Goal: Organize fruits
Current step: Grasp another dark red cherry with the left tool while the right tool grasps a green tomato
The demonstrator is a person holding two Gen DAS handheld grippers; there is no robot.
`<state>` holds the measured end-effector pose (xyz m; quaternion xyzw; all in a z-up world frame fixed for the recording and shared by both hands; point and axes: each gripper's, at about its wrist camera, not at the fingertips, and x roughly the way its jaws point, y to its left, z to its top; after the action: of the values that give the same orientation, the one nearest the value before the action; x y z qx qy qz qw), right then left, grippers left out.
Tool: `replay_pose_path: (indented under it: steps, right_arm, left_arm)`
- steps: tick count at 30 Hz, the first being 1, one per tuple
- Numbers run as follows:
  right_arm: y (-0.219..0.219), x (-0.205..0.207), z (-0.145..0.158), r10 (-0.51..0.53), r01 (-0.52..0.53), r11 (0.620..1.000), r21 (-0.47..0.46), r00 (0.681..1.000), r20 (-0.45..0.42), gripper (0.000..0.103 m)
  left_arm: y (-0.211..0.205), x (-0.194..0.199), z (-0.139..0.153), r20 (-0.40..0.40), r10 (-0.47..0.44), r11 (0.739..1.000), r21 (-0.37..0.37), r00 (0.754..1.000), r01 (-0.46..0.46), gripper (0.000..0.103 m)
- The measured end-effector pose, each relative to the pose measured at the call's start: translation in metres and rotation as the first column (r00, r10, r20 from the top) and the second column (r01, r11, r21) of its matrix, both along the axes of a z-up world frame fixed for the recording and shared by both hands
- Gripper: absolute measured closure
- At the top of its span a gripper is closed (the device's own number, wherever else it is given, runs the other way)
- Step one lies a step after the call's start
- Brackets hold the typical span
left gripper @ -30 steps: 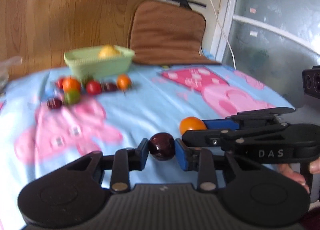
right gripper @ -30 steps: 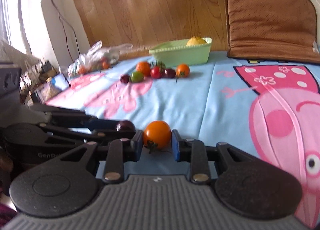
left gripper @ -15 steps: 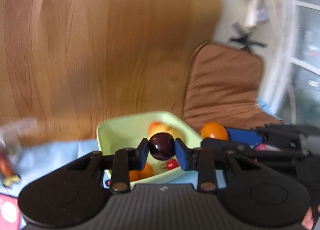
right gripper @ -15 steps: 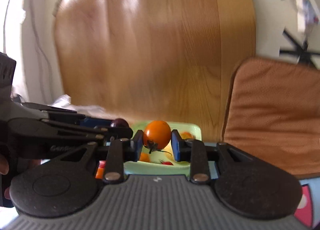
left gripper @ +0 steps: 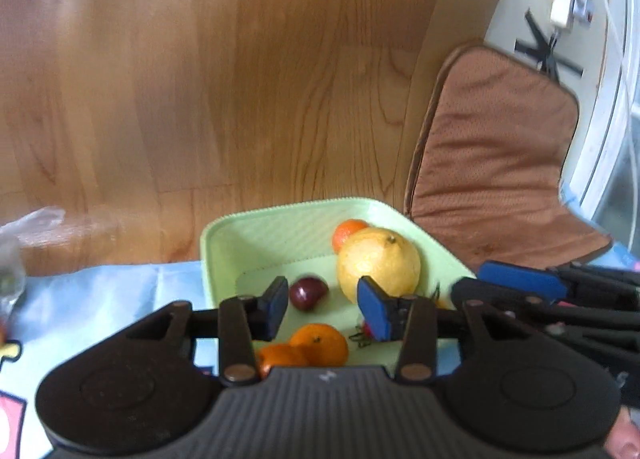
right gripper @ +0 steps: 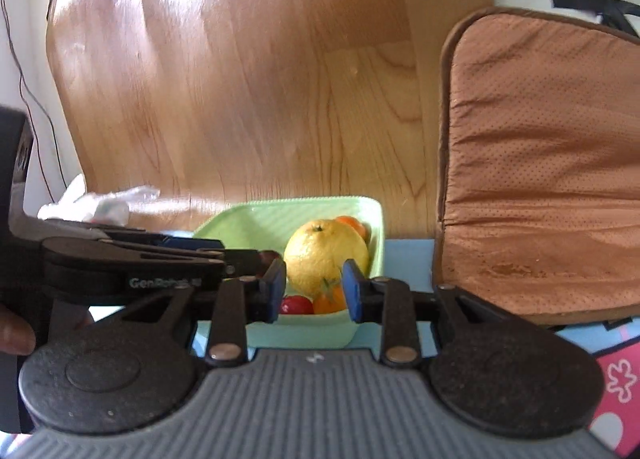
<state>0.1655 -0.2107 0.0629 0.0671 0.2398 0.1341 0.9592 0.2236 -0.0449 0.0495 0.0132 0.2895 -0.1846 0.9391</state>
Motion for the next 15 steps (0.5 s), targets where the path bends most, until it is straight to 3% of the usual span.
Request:
replay_pose_path:
  steps: [4, 7, 10, 15]
  right_arm:
    - [-0.007, -0.035, 0.005, 0.032, -0.032, 0.997, 0.065, 0.999, 0.007, 0.069]
    - [0.001, -0.067, -0.001, 0.121, -0.119, 0.989, 0.087, 0.992, -0.024, 0.070]
    - [0.022, -0.085, -0.010, 0.207, -0.205, 0.978, 0.050, 0.977, -0.054, 0.070]
    - [0.054, -0.083, -0.016, 0.262, -0.263, 0.965, 0.003, 0.961, -0.083, 0.071]
  left_arm:
    - [0.045, -0.046, 0.012, 0.031, -0.001, 0.992, -0.127, 1.000, 0.005, 0.064]
    - [0.077, -0.084, 0.005, 0.024, 0.036, 0.985, -0.169, 0.999, -0.032, 0.064]
    - [0.090, -0.111, -0.011, -0.007, 0.064, 0.986, -0.154, 0.998, -0.064, 0.064]
    - [0.091, -0.136, -0.031, -0.007, 0.072, 0.990, -0.124, 0.997, -0.073, 0.062]
